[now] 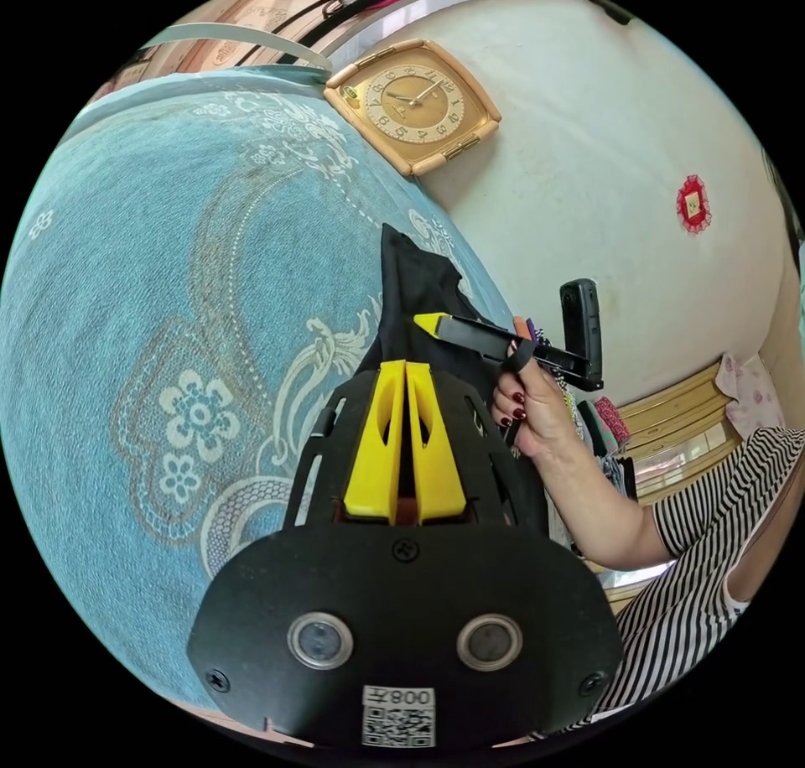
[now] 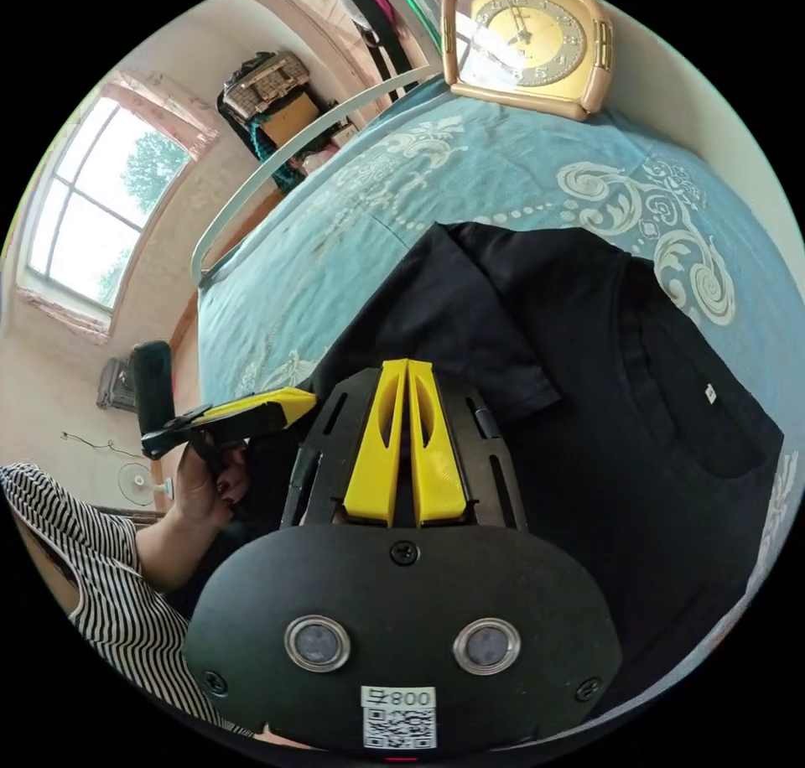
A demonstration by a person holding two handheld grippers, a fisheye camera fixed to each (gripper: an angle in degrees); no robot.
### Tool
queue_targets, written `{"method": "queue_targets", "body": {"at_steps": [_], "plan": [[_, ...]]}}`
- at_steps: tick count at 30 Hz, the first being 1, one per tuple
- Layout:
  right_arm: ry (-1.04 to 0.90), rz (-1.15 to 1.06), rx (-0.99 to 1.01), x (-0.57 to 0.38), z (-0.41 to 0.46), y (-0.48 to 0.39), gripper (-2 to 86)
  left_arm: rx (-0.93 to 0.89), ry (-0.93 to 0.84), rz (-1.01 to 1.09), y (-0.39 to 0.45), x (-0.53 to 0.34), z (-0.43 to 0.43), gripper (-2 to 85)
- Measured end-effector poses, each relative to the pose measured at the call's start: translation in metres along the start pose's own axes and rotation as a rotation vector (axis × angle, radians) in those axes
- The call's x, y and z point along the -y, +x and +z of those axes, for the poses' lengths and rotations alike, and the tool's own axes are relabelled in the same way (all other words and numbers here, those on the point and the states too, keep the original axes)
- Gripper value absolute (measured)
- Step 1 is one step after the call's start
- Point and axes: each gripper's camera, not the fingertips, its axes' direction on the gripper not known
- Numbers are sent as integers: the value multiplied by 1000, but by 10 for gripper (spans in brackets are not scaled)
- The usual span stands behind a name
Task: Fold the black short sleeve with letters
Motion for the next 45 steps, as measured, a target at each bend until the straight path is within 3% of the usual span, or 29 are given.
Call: {"method": "queue_targets", "body": {"at_steps": [9,12,14,16,23,30,35,45], "plan": [[-31,121,-20,-118,-68,7,1,-19,3,-14,-14,-26,-29,1],[-65,196,-41,-190,-97,10,1,-129,-20,-84,-29,-35,-39,1],[-87,244,-52,-239,-115,10,1,-339,-16,-190,-43,-51,-56,2],[-117,300,-45,-289,-130,11,1,-373,4,-180,-39,-70,-77,3],[-121,565,7,-480,-181,24,3,-229,-184,-163,-19,-159,-144,21],[-10,696,79,-623,-220,31,9,-109,-204,-271,-30,-227,-210,64],[51,734,93,-698,-236,34,25,-43,-199,-367,-48,-269,-245,94],[163,806,166,-812,-260,45,63,-83,-186,-451,-71,-295,-258,130]]}}
